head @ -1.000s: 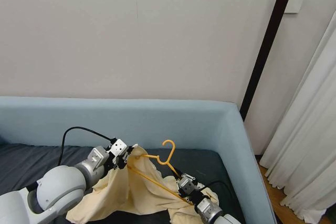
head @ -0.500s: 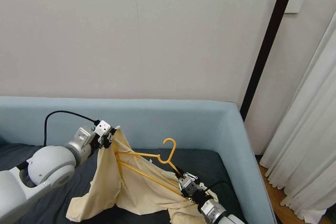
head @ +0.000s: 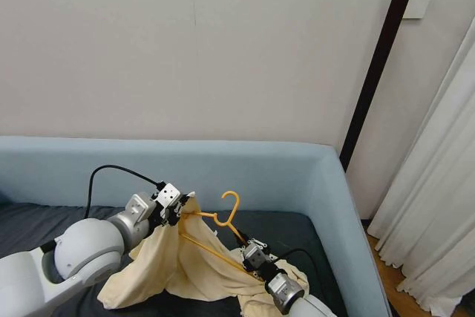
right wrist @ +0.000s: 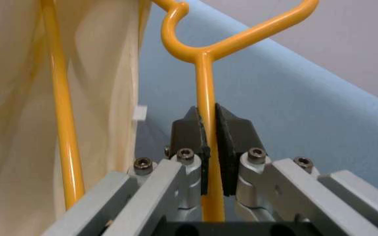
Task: Pick up the clothes from the sofa and hang them on the clothes hanger.
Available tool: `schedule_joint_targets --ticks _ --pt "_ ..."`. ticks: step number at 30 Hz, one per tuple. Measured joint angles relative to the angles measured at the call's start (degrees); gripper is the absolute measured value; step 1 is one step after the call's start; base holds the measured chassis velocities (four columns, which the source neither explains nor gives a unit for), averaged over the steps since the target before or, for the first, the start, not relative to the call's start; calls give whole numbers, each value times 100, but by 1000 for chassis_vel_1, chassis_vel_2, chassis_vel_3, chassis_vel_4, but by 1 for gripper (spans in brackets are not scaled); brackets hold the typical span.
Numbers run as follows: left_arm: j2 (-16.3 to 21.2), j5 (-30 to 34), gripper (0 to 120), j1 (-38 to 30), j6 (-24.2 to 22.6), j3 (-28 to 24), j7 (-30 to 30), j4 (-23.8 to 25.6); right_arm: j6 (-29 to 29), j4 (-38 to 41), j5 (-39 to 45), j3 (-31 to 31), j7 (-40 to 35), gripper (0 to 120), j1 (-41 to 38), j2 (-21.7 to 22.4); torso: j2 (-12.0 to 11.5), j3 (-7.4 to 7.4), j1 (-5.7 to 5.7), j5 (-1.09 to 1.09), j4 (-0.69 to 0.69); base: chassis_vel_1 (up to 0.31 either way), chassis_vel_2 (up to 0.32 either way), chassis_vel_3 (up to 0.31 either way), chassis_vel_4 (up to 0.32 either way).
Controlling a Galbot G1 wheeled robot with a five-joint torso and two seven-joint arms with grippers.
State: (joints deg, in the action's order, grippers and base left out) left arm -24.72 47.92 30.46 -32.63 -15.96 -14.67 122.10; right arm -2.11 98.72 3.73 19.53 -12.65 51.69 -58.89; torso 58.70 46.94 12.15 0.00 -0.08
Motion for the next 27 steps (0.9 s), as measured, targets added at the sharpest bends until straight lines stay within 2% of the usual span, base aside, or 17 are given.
schedule_joint_targets --ticks 2,3,7,12,17,23,27 --pt "-269 50 0 -521 -64 -540 -109 -121 -13 -33 -33 56 -2 4 -28 2 0 0 0 0 -1 0 0 0 0" --pt "-269 50 0 -521 -64 -540 -109 -121 -13 -33 -33 56 -2 4 -28 2 0 0 0 0 -1 0 0 0 0" --pt "-643 156 0 -1100 -167 -1101 -229 -140 -80 -89 25 -27 -44 4 -20 16 -1 1 0 1 -4 0 0 0 0" --pt "-646 168 0 -992 -198 -1174 -252 69 -167 -144 269 -163 -115 4 -46 51 0 1 0 1 -3 0 0 0 0" --pt "-584 -159 0 -418 -200 -1112 -229 231 -326 -43 613 -259 -192 4 -177 85 0 0 0 0 1 0 0 0 0" --pt "-710 -478 0 -198 -120 -1103 -230 230 -275 86 506 -305 -147 4 -91 154 0 0 0 0 -1 0 0 0 0" --pt "-828 -593 0 -179 -63 -1092 -248 201 -23 111 159 -327 -27 4 60 193 -1 0 0 0 -1 0 0 0 0"
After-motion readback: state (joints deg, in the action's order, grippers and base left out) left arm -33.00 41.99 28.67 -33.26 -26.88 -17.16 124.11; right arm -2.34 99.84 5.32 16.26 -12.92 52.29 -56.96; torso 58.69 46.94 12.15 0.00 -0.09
